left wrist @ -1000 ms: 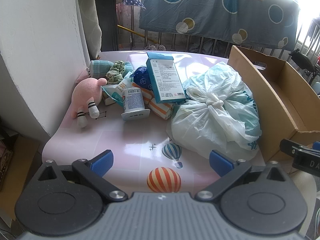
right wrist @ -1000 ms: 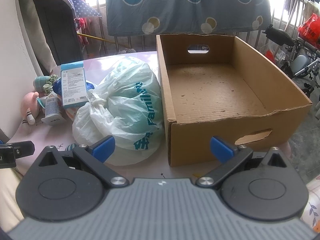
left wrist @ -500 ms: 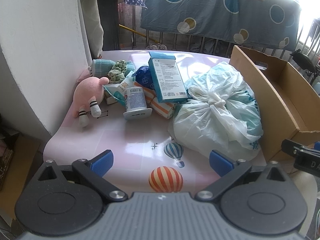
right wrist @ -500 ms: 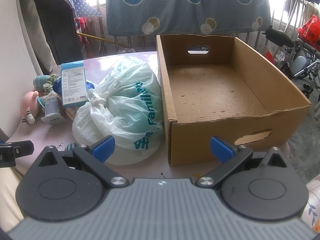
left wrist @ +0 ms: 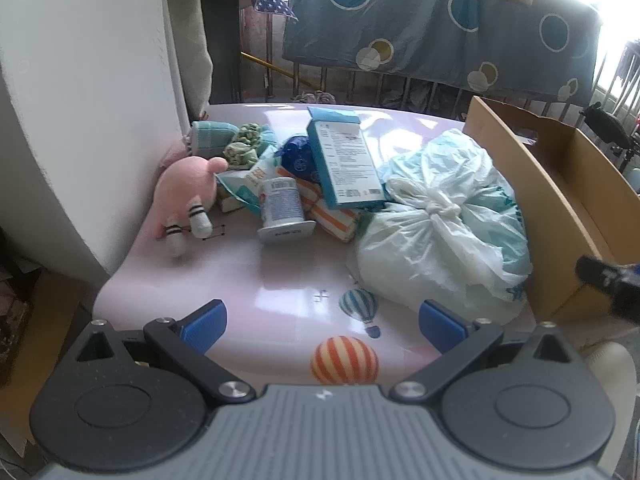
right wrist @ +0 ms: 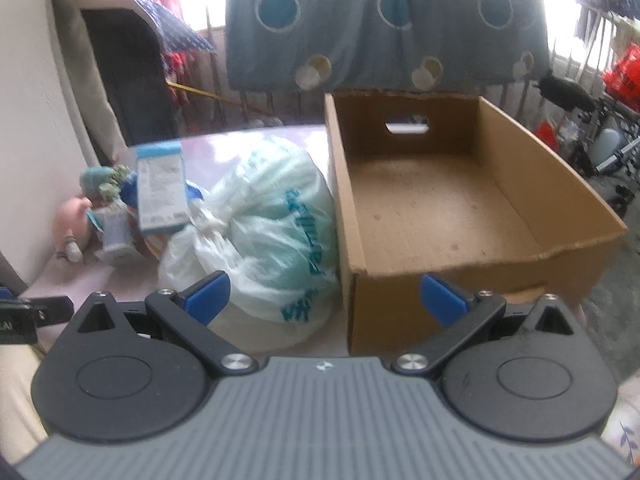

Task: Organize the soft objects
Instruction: 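Reach the right gripper to the white-and-teal medicine box and close it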

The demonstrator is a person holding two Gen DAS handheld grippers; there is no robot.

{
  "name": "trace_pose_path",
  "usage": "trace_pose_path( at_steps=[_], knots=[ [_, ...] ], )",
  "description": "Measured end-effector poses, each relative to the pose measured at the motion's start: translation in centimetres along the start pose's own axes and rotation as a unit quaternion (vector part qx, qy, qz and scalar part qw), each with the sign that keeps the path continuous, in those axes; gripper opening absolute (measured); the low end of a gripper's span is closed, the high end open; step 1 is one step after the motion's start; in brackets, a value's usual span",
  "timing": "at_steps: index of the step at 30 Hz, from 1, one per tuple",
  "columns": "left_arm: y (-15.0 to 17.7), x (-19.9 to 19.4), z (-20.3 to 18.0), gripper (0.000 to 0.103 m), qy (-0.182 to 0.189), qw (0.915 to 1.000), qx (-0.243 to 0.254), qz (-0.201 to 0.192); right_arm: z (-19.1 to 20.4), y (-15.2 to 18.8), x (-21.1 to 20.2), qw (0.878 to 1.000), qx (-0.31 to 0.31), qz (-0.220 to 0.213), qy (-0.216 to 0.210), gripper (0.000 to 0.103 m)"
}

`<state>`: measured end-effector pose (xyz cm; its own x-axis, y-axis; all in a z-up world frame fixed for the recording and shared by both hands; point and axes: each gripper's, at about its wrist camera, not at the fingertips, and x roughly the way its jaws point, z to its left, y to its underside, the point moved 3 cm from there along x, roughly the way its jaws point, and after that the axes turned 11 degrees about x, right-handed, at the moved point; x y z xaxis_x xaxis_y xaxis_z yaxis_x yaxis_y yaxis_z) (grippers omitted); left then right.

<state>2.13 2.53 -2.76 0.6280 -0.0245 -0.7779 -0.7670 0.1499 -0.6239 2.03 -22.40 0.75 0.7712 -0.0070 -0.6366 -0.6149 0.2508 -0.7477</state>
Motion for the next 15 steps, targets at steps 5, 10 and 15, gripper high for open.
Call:
trace_pose_path(
  at_steps=[5,10,15],
  knots=[
    [0.7,-0.6,1.6,0.103,-0.003,0.9997,-0.015,-0.019,1.1,-1.1,-0.5,0.998,-0.024,-0.029,-0.043,0.102],
    [1.4,-1.2,3.6,0.102,-0.008,0.9982,-0.037,-0.047,3.4,-2.5,-0.1,0.993,-0.038,-0.018,-0.111,0.102],
    [0.5,-1.3,4.7,0.101,-0.009,0.9963,-0.031,-0.080,5.7,-5.7,1.0,0.981,-0.029,-0.002,-0.194,0.102]
  ],
)
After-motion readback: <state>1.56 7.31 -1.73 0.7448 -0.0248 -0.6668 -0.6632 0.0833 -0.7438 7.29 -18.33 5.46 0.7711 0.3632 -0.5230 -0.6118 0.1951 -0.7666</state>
